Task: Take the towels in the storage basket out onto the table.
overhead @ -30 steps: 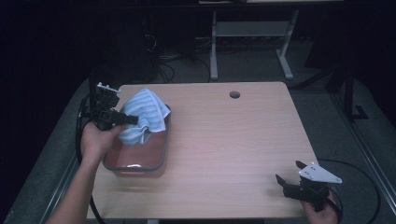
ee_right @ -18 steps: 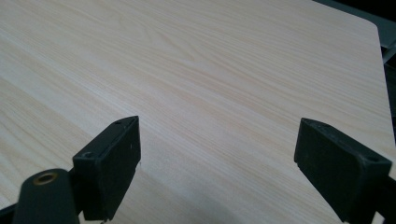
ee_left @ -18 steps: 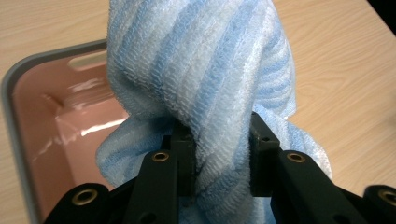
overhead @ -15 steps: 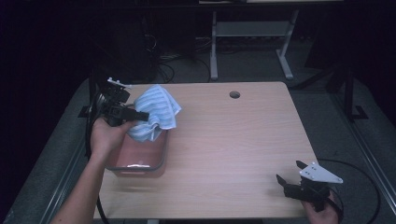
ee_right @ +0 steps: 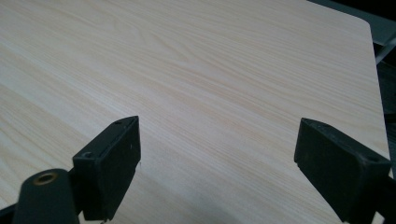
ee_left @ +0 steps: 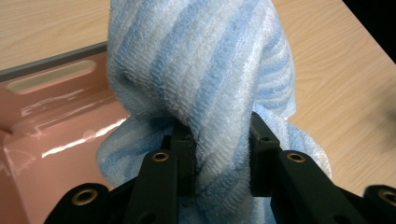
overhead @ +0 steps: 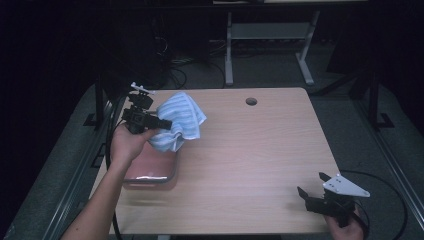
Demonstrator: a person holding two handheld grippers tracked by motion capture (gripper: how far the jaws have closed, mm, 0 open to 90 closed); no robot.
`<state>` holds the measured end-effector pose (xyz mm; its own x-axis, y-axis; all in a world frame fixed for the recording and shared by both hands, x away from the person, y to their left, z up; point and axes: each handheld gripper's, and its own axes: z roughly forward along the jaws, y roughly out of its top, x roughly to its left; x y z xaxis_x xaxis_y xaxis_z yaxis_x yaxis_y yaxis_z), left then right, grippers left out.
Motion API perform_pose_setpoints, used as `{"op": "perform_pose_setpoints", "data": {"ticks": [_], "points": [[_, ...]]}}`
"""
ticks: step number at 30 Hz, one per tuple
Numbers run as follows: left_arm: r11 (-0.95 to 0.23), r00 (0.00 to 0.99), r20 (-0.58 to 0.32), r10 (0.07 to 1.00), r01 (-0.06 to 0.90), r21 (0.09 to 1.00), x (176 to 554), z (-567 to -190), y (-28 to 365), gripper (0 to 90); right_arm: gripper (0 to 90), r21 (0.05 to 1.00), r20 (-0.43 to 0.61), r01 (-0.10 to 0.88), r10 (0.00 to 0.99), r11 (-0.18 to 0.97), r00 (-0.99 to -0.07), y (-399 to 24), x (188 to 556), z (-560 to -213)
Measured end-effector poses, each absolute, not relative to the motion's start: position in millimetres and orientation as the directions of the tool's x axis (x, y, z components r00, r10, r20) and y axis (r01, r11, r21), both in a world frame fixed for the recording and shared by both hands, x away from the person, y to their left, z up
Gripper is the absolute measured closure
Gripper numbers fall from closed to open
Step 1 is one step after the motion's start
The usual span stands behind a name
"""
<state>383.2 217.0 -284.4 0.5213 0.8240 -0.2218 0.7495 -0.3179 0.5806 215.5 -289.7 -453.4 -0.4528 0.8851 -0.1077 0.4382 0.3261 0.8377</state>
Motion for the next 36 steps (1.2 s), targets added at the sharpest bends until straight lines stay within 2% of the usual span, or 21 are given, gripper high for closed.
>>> {"op": "perform_pose_setpoints", "data": {"ticks": [36], "points": [[-0.394,0.608,-0.239,0.757,0.717,0.575,394.3,-291.2,154.1,69.0,14.1,0.826,-0.107,0.448,0.875,0.342,-0.472,-279.5,225.6,-455.5]]}}
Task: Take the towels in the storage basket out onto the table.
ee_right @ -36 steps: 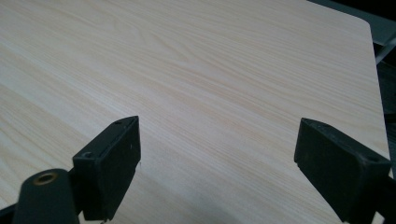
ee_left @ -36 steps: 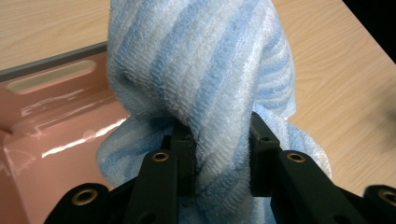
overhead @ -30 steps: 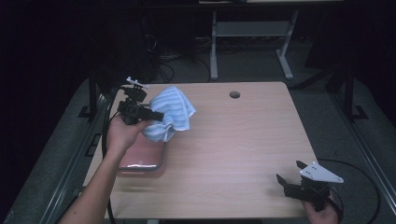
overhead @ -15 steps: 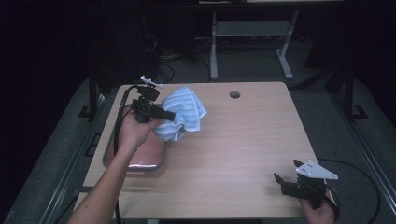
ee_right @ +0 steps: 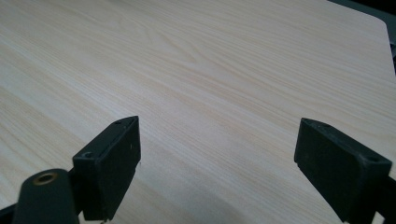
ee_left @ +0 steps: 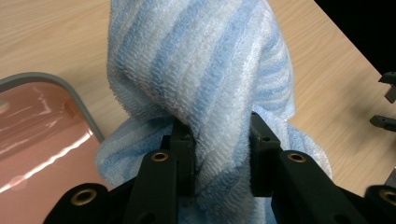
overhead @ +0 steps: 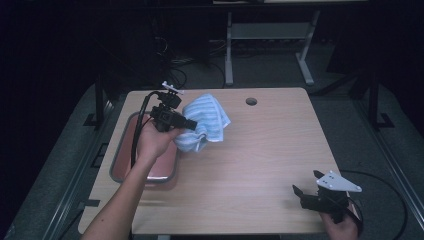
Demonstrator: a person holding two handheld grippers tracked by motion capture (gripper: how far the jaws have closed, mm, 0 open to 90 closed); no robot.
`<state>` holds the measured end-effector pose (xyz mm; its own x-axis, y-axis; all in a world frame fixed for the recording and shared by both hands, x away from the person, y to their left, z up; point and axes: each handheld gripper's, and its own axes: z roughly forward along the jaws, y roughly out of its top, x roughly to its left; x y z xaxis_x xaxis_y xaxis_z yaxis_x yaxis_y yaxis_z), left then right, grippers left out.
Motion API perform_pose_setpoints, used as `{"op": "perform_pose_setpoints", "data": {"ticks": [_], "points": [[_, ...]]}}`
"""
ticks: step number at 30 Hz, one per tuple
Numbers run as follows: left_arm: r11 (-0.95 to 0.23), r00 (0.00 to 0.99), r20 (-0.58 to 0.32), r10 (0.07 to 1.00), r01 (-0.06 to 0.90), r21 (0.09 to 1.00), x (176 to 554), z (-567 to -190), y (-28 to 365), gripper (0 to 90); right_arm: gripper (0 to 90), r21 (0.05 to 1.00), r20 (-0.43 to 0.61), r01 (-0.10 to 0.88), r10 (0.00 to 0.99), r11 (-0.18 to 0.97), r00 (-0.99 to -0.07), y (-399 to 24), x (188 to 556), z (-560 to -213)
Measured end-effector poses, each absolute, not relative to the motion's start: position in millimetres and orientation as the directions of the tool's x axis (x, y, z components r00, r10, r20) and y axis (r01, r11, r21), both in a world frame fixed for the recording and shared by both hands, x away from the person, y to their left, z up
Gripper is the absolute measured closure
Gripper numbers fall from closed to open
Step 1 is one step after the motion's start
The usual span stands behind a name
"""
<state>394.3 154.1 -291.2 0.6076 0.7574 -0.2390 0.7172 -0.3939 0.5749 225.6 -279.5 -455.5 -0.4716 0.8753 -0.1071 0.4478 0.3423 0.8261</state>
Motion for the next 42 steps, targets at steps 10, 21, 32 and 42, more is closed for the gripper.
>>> {"op": "perform_pose_setpoints", "data": {"ticks": [10,21,32,42], "points": [[-0.417,0.625,-0.234,0.745,0.709,0.568,397.4,-293.5,139.3,68.9,14.1,0.825,-0.119,0.44,0.87,0.355,-0.478,-279.4,224.8,-454.8],[-0.434,0.636,-0.241,0.733,0.711,0.554,400.6,-304.5,116.2,68.7,14.1,0.828,-0.113,0.44,0.871,0.348,-0.478,-280.5,223.3,-454.5],[-0.437,0.647,-0.263,0.716,0.709,0.553,399.6,-316.9,94.8,68.5,14.1,0.83,-0.105,0.442,0.874,0.339,-0.475,-280.7,222.1,-454.6],[-0.444,0.646,-0.268,0.715,0.715,0.54,400.0,-324.8,84.3,68.0,14.1,0.829,-0.109,0.438,0.869,0.347,-0.483,-280.7,223.1,-455.1]]}}
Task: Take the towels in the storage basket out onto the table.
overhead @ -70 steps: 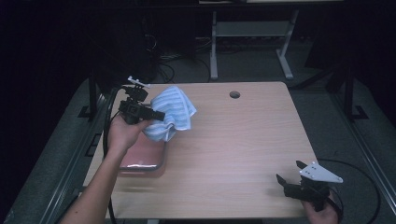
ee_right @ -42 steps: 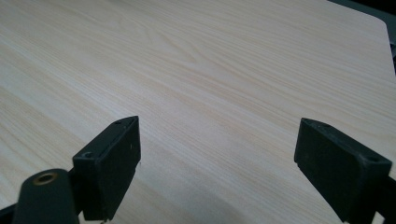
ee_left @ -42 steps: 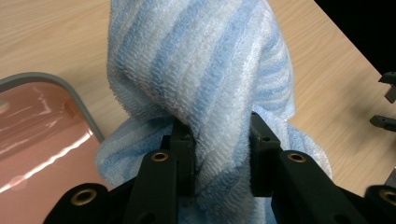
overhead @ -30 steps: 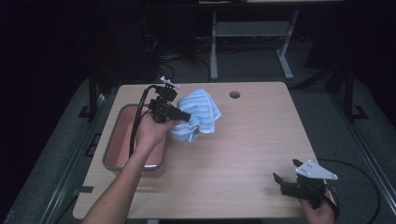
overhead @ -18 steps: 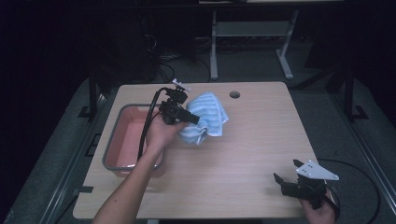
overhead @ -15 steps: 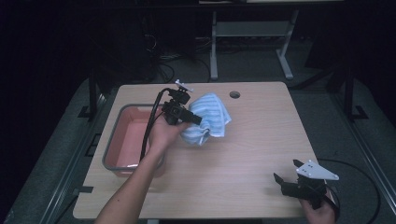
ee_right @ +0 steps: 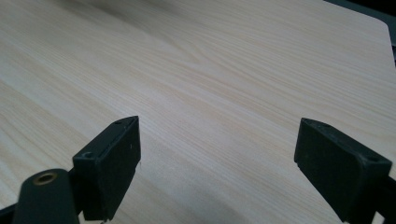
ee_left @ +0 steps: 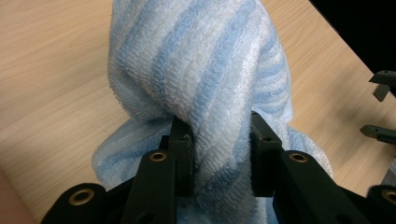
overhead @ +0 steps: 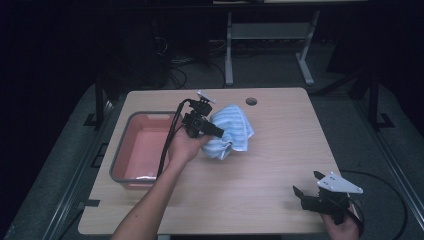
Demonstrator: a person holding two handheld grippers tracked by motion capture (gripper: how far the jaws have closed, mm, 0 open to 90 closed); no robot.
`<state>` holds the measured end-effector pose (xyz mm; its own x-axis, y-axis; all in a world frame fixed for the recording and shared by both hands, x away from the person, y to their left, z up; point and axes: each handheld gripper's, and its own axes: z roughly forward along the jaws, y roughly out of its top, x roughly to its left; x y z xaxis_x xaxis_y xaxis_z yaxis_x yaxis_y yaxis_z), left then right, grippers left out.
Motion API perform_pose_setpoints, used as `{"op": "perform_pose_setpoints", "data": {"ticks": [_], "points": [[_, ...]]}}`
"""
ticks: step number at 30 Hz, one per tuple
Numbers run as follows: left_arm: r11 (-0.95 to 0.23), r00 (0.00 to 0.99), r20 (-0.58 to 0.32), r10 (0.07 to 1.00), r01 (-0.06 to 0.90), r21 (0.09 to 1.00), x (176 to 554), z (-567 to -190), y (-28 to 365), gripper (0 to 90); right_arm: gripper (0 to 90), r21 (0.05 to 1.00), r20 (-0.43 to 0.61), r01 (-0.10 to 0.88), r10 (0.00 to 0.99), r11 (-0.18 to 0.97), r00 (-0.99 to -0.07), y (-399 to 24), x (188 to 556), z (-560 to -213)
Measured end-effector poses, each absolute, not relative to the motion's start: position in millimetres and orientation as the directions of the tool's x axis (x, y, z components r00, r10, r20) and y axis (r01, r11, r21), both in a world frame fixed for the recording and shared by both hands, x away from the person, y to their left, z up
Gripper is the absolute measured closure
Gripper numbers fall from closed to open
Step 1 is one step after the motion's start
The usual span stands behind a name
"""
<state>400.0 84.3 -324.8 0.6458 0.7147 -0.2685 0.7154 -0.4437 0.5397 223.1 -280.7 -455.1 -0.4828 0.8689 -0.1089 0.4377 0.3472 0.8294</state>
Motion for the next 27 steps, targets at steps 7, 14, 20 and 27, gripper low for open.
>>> {"op": "perform_pose_setpoints", "data": {"ticks": [7,14,20,27], "points": [[-0.433,0.64,-0.294,0.71,0.726,0.535,403.1,-335.0,73.1,66.8,14.1,0.83,-0.108,0.436,0.868,0.347,-0.484,-280.5,223.9,-455.0],[-0.437,0.642,-0.299,0.706,0.727,0.53,403.9,-341.0,61.4,67.3,14.1,0.83,-0.105,0.44,0.871,0.343,-0.481,-281.8,223.9,-454.9],[-0.455,0.646,-0.298,0.703,0.73,0.51,400.2,-358.9,45.9,67.2,14.1,0.829,-0.1,0.444,0.87,0.341,-0.482,-281.3,224.1,-455.5],[-0.461,0.646,-0.31,0.697,0.735,0.497,400.2,-371.5,37.4,67.3,14.1,0.828,-0.1,0.445,0.869,0.343,-0.484,-280.7,223.7,-455.6]]}}
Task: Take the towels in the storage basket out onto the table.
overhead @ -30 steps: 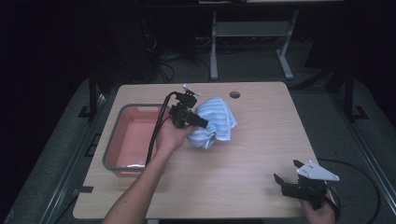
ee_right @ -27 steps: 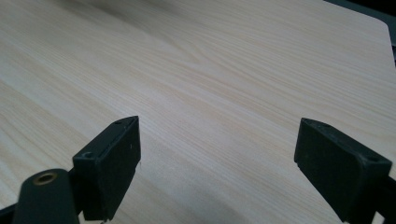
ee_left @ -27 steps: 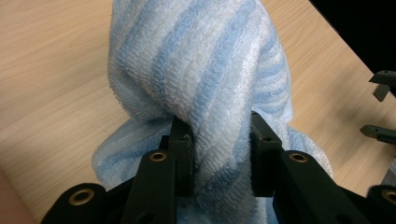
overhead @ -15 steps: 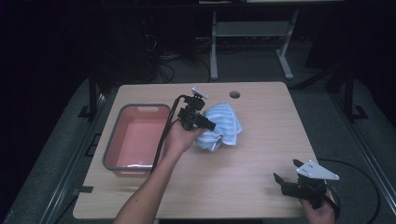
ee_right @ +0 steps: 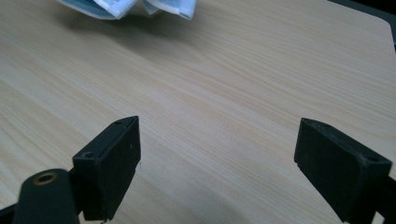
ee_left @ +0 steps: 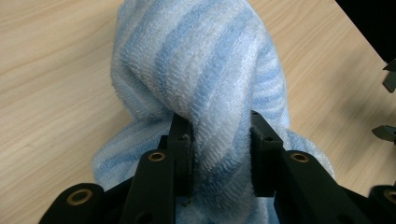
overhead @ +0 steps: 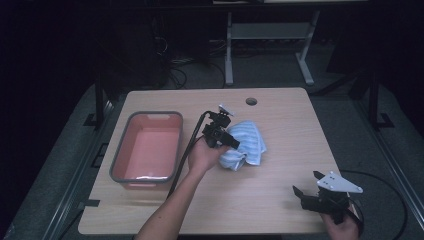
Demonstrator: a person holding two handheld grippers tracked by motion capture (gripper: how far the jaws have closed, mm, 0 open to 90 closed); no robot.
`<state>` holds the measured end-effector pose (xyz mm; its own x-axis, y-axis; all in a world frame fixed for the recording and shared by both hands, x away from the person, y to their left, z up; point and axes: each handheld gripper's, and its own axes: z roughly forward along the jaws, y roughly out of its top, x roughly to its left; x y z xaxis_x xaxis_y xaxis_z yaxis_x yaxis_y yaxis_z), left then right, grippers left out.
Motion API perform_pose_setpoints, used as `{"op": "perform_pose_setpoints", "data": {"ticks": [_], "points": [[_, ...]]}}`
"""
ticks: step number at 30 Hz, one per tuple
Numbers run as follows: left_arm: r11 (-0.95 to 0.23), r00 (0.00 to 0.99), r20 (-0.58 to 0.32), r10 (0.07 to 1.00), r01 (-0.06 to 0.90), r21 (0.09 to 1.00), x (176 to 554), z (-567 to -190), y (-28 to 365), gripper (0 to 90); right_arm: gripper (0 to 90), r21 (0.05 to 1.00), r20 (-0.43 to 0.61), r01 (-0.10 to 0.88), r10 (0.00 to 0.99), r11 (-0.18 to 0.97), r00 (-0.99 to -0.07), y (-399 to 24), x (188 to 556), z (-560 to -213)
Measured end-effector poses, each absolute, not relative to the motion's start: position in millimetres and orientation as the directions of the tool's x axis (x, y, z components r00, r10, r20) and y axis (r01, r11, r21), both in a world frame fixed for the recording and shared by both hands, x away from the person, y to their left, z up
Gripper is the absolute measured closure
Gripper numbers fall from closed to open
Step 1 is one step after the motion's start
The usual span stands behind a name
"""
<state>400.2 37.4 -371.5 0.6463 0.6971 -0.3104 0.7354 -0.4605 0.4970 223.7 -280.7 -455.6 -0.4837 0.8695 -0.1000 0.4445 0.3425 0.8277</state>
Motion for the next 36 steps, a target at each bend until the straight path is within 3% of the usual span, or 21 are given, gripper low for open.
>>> {"op": "perform_pose_setpoints", "data": {"ticks": [22,31,36], "points": [[-0.467,0.637,-0.335,0.694,0.753,0.464,399.9,-396.0,11.3,66.5,14.1,0.836,-0.091,0.442,0.876,0.326,-0.474,-283.2,223.8,-454.7],[-0.467,0.635,-0.324,0.701,0.752,0.465,399.6,-398.0,9.8,60.3,14.1,0.831,-0.092,0.447,0.875,0.331,-0.476,-283.3,222.7,-455.2],[-0.444,0.624,-0.359,0.694,0.764,0.468,399.8,-399.7,11.3,54.3,14.1,0.837,-0.087,0.444,0.878,0.32,-0.47,-283.9,224.0,-453.7]]}}
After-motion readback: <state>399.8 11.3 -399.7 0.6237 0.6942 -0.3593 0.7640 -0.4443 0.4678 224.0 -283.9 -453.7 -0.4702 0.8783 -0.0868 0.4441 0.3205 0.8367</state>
